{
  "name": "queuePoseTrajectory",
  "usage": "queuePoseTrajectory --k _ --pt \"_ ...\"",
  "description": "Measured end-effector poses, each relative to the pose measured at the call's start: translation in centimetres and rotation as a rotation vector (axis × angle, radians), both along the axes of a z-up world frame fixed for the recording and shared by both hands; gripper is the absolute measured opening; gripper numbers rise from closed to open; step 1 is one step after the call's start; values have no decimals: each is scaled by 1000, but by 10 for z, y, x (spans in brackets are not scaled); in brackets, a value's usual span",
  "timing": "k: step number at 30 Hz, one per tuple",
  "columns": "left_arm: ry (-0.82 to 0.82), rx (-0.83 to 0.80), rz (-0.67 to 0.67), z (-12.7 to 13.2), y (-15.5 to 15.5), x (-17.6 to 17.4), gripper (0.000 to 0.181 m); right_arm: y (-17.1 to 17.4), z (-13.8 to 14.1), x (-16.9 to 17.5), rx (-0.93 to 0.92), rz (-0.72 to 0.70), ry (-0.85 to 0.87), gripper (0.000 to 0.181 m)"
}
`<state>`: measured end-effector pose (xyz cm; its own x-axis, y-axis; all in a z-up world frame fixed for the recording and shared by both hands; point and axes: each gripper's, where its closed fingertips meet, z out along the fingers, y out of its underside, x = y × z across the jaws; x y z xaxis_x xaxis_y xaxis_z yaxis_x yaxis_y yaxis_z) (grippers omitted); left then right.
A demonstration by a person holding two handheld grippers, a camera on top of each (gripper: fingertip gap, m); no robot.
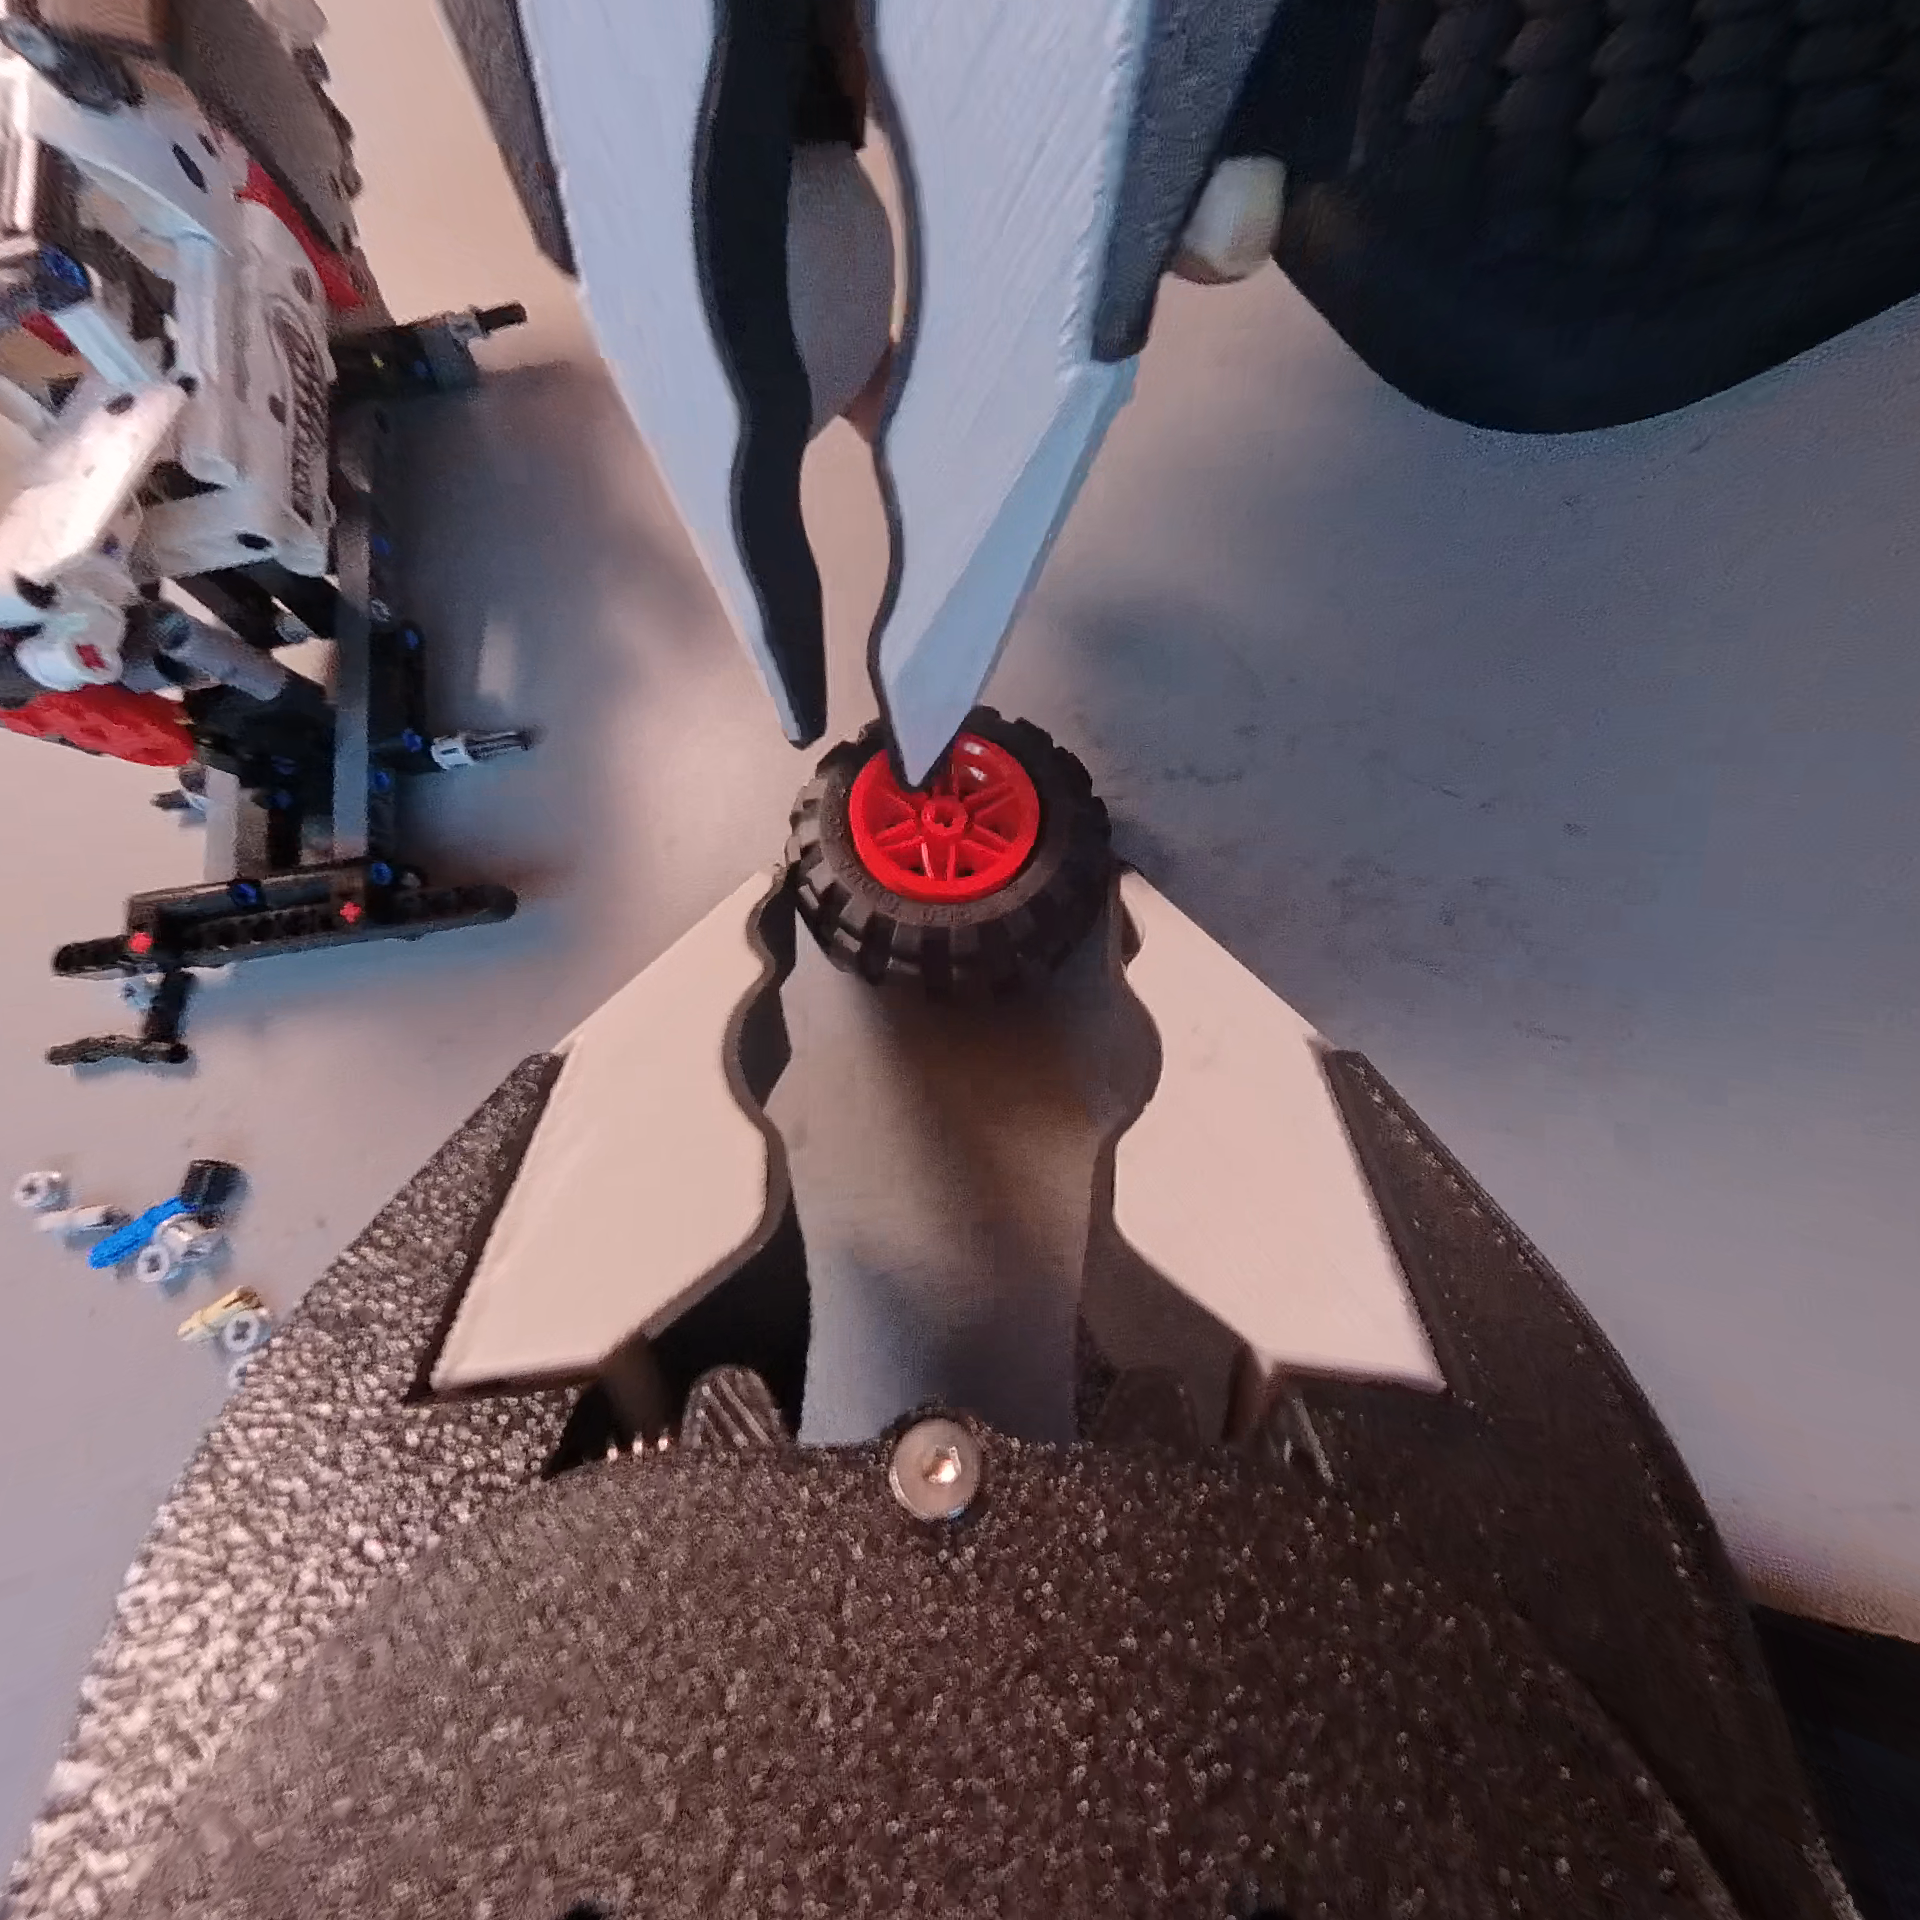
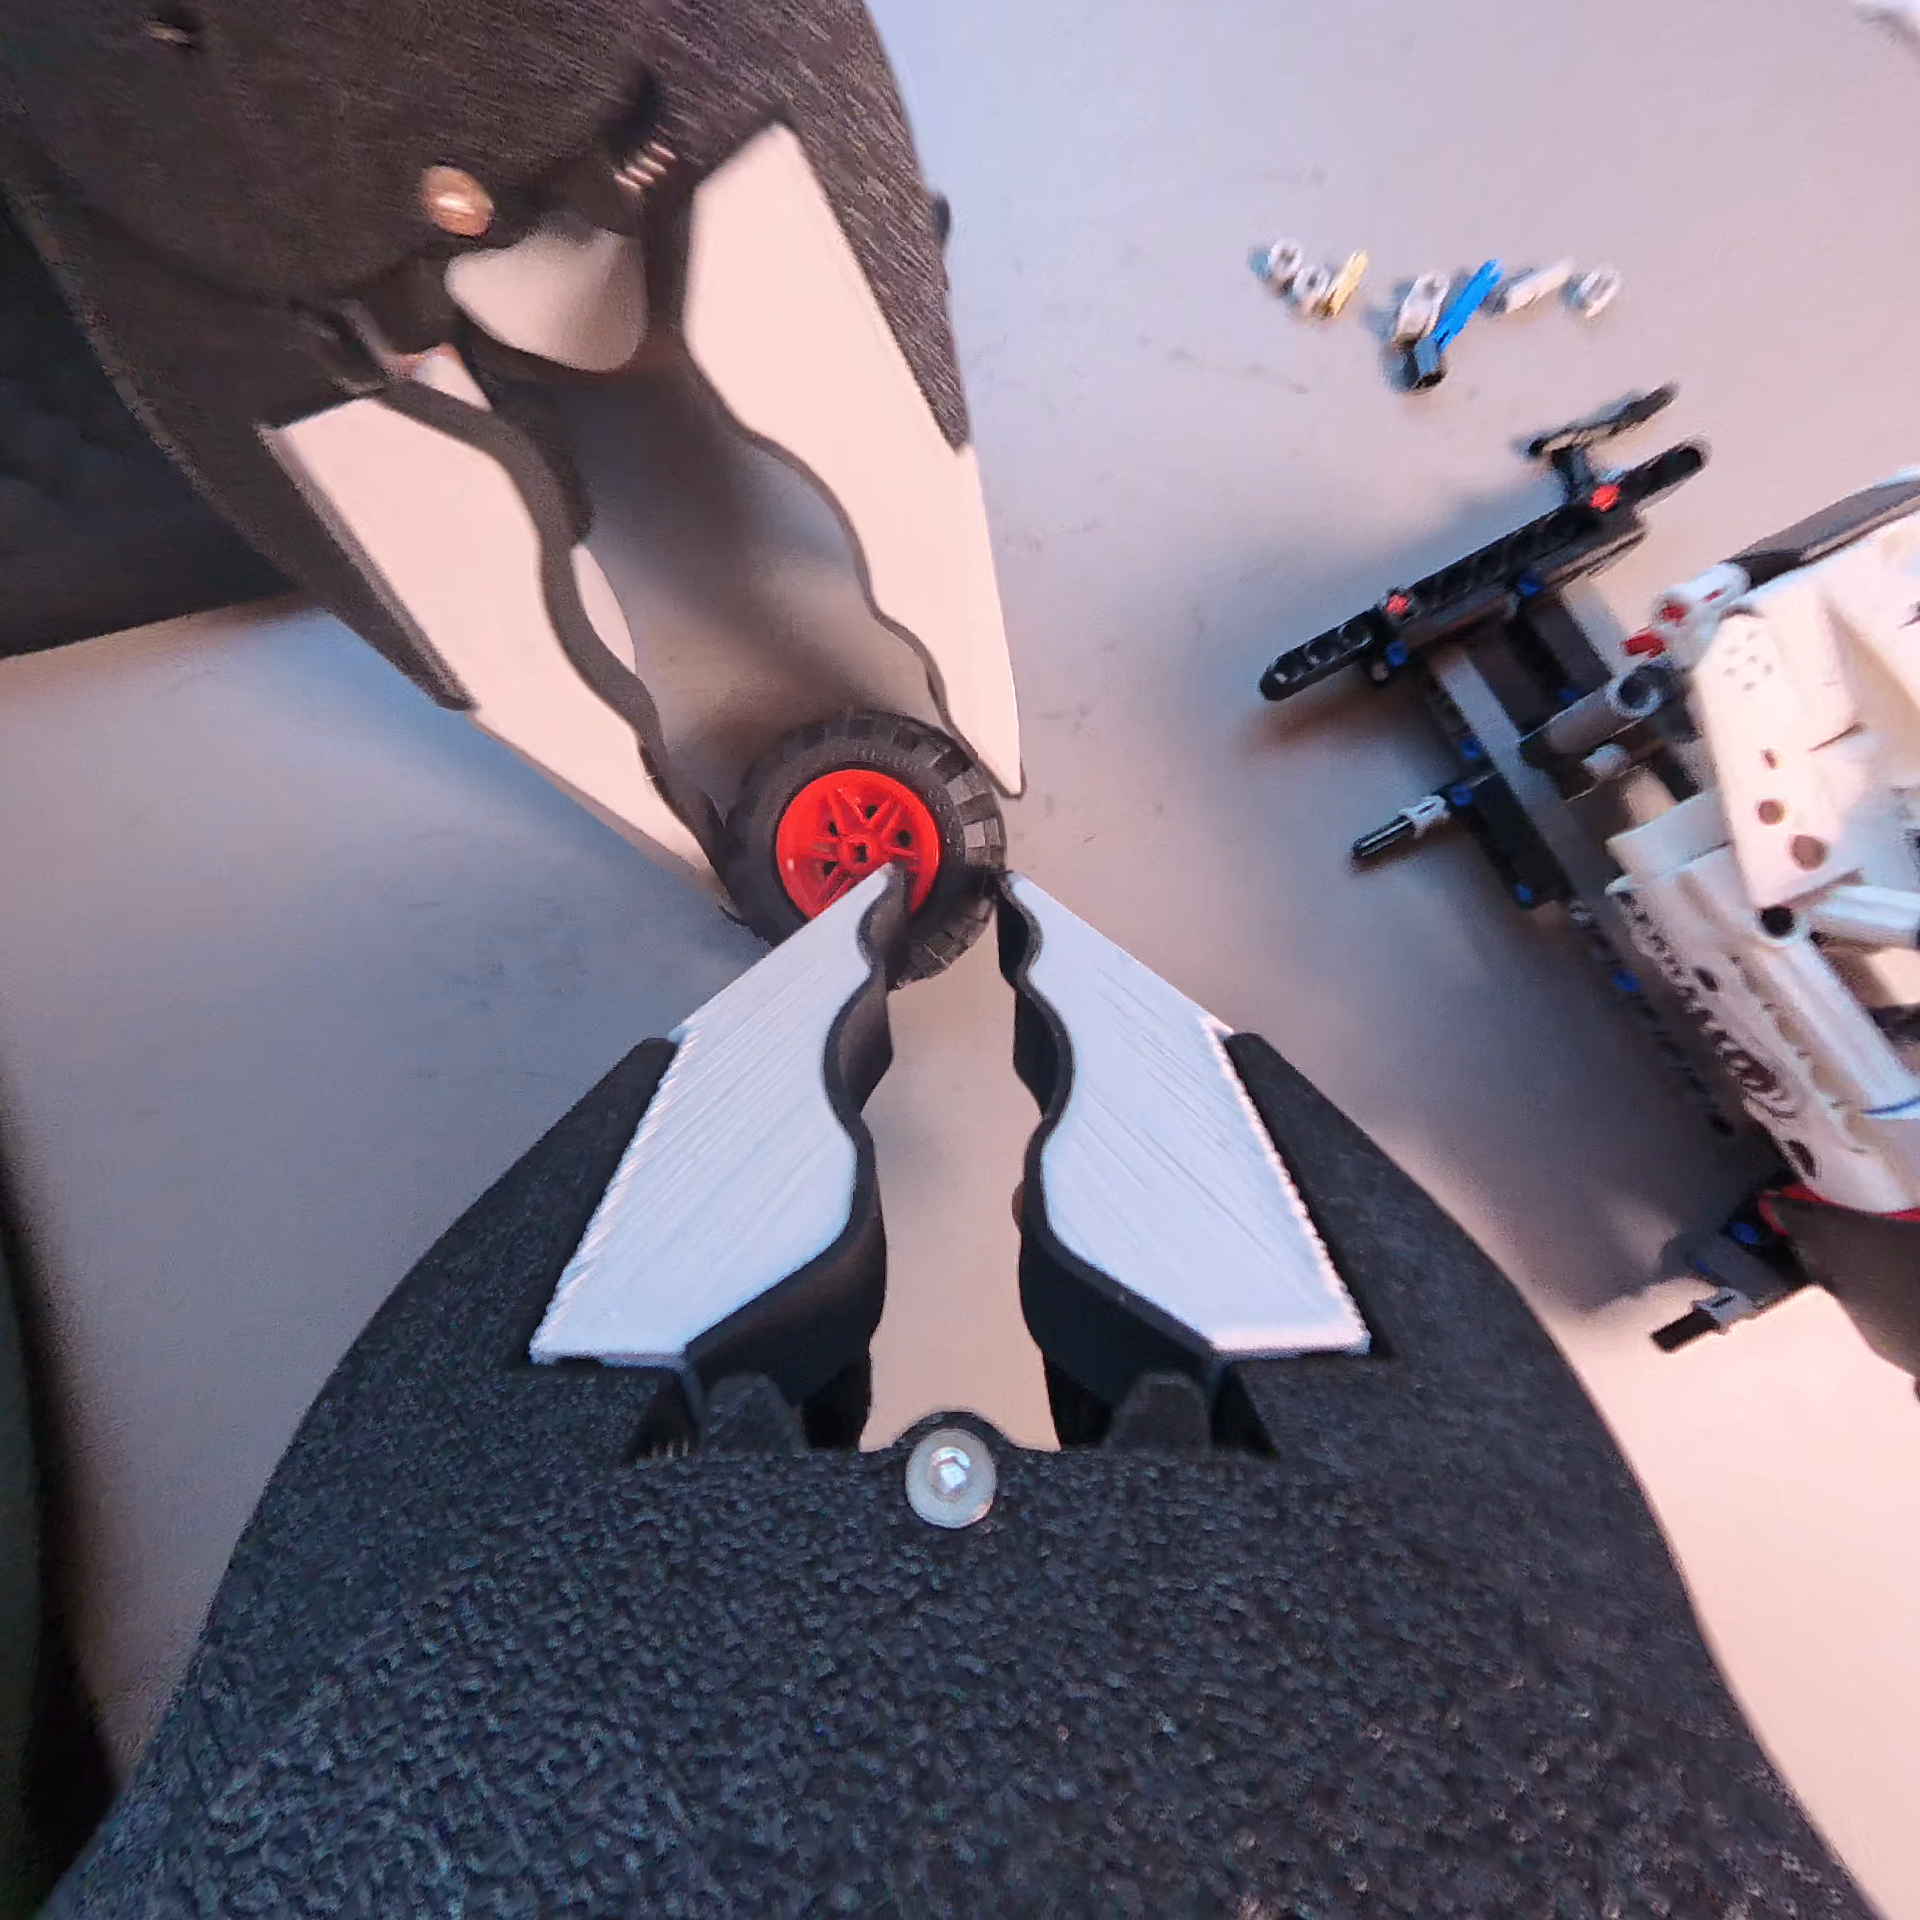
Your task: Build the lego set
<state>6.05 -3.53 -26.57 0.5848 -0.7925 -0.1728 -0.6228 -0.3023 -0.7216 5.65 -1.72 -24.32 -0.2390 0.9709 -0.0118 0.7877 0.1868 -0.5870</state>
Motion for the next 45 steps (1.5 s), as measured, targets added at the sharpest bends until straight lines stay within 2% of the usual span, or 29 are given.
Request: queuePoseTrajectory --k 3,6,10,13,15,18,19,22,23,24,26,30,35,39,42,44,45 --pt "80 126 -14 4 -2 1 56 2 0 1 -46 0 -52 30" --pt "154 263 -78 9 -6 3 55 -1 -1 4 -187 33 -68 39" --pt "245 421 -184 13 -14 9 55 -21 -2 9 -398 191 -51 35" --pt "245 446 -211 14 -16 9 55 -30 1 10 -464 284 24 27" --pt "186 403 -201 13 -18 8 57 -30 1 9 -443 292 68 25" --pt "17 214 -113 13 -18 -2 64 -31 6 9 -344 286 145 23" --pt "-63 150 -81 18 -18 -5 69 -31 11 9 -318 276 182 23" --pt "-294 -4 -38 38 -23 0 70 -26 34 7 -207 218 320 22" --pt "-327 -4 -22 44 -22 1 63 -23 39 7 -124 207 360 21" --pt "-337 4 7 48 -18 0 44 -20 45 4 -60 177 403 21" --pt "-359 32 82 56 -8 -2 28 -14 55 1 32 126 476 20" --pt "-314 89 200 59 2 -10 25 -7 64 -4 201 66 595 18" --pt "-255 203 299 67 11 -20 27 -5 70 -12 175 -43 682 12" --pt "-251 220 339 70 14 -23 27 -3 72 -15 230 -112 706 15" --pt "-441 106 299 74 10 -19 25 -2 78 -14 118 -88 758 23" --pt "-555 43 281 78 9 -21 24 -2 80 -15 -62 -112 762 25" --pt "-633 2 265 83 7 -21 24 -4 81 -14 -153 -104 759 34"
